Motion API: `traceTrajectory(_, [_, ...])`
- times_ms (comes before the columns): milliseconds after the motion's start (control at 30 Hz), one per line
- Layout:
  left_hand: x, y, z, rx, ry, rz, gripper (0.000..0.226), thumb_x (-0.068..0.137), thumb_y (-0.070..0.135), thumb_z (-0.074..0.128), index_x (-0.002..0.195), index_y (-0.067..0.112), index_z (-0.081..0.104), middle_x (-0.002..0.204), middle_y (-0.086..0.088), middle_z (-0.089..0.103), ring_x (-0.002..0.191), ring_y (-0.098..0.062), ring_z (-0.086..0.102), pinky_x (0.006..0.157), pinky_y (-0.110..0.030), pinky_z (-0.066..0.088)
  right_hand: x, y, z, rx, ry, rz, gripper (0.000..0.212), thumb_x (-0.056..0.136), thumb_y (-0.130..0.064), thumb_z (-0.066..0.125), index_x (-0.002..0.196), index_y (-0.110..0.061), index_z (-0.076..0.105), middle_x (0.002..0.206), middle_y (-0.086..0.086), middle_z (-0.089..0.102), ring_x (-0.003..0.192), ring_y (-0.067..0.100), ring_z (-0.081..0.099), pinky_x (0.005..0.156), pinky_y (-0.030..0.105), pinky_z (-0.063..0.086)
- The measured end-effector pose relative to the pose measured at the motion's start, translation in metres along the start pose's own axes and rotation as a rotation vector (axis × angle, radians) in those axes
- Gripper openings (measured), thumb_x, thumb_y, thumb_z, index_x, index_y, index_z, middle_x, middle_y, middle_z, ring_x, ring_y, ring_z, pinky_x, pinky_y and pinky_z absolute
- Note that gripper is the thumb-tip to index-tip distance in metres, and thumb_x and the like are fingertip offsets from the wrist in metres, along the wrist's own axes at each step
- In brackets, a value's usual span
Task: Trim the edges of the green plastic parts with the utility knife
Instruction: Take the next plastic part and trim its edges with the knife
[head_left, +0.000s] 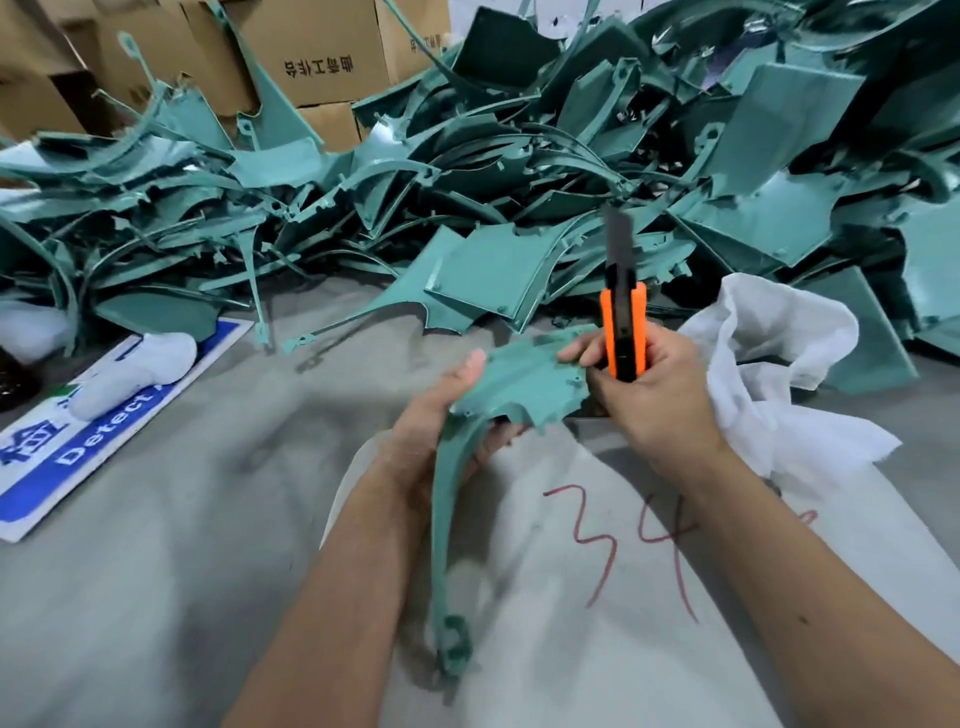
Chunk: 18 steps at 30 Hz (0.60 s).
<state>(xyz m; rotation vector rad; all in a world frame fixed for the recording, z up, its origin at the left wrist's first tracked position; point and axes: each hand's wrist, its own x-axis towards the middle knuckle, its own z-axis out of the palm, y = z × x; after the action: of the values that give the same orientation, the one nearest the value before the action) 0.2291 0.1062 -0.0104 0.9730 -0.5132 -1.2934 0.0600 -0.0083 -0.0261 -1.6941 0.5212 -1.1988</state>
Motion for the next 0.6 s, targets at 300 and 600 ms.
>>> traceTrajectory(300, [0.006, 0.006, -0.017, -0.126, 0.053, -0.124, 0.040, 0.078, 0.005, 0.062, 0.117, 0.002, 0.067, 0.101, -0.020, 0.071, 0.079, -0.026, 0.070, 0.062, -0.034, 0.065, 0.000, -0.002, 0.000, -0.095, 0.064, 0.149, 0.022, 0.101, -0.055, 0.057, 0.105, -0.033, 0.060, 0.086, -0.006, 0.058, 0.069, 0.014, 0.054, 0.059, 0.029, 0.046])
traceTrajectory(600, [0.009, 0.006, -0.015, -0.274, 0.003, -0.049, 0.045, 0.081, 0.002, 0.053, 0.126, 0.004, 0.048, 0.092, -0.013, 0.059, 0.051, -0.007, 0.048, 0.034, -0.009, 0.034, -0.002, 0.002, -0.003, -0.612, 0.006, -0.087, 0.037, 0.111, -0.045, 0.042, 0.079, -0.026, 0.044, 0.055, -0.003, 0.046, 0.052, 0.018, 0.046, 0.049, 0.029, 0.031])
